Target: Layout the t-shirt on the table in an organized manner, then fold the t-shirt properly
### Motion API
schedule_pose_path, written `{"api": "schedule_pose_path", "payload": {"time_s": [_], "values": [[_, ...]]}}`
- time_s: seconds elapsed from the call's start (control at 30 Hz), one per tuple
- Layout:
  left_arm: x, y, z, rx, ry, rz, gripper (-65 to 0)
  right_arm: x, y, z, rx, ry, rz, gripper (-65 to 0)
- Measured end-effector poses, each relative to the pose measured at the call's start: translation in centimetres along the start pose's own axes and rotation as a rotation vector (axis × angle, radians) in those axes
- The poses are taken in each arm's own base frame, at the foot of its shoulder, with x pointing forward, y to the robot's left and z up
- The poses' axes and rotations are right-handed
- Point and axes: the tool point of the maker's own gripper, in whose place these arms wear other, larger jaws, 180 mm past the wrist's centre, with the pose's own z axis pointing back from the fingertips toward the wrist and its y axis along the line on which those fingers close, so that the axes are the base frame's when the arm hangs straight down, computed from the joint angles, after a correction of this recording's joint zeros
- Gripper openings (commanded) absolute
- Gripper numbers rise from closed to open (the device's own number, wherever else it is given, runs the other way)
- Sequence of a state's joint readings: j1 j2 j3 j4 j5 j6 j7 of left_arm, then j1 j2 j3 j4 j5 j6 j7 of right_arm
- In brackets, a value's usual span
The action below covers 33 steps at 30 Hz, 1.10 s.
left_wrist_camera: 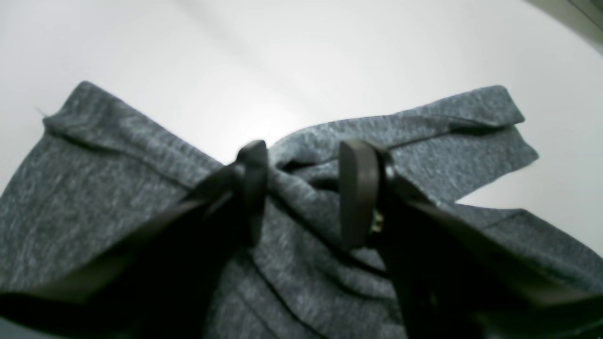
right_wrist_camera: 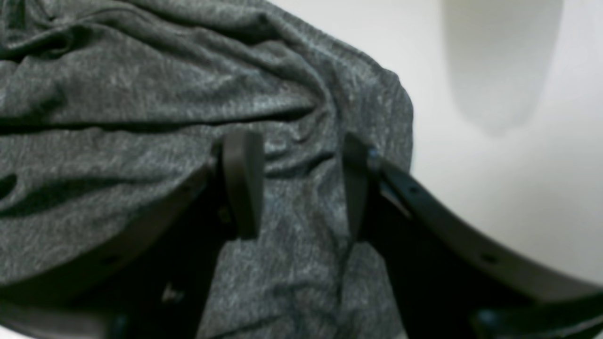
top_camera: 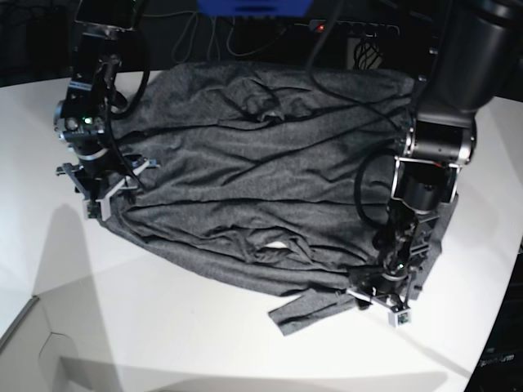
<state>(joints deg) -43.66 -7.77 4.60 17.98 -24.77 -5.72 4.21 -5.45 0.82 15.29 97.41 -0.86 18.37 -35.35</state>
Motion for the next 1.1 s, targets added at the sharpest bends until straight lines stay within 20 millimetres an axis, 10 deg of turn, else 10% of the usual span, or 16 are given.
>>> {"api": "schedule_pose_path", "payload": {"time_s": [0.77, 0.93, 1.1], "values": [[-2.2, 1.4, 0.3, 0.073, 0.033, -0.001, -40.9, -0.6, 0.0, 0.1, 0.001, 0.013, 0.001, -37.3], [-2.2, 1.3, 0.3, 0.071, 0.033, 0.001, -63.9, -0.7, 0.0, 0.1, 0.001, 0.014, 0.000, -37.3], [-1.4, 0.0, 0.0, 0.050, 0.022, 0.013, -65.0, -0.7, 0.0, 0.1, 0.001, 0.014, 0.000, -37.3]]}}
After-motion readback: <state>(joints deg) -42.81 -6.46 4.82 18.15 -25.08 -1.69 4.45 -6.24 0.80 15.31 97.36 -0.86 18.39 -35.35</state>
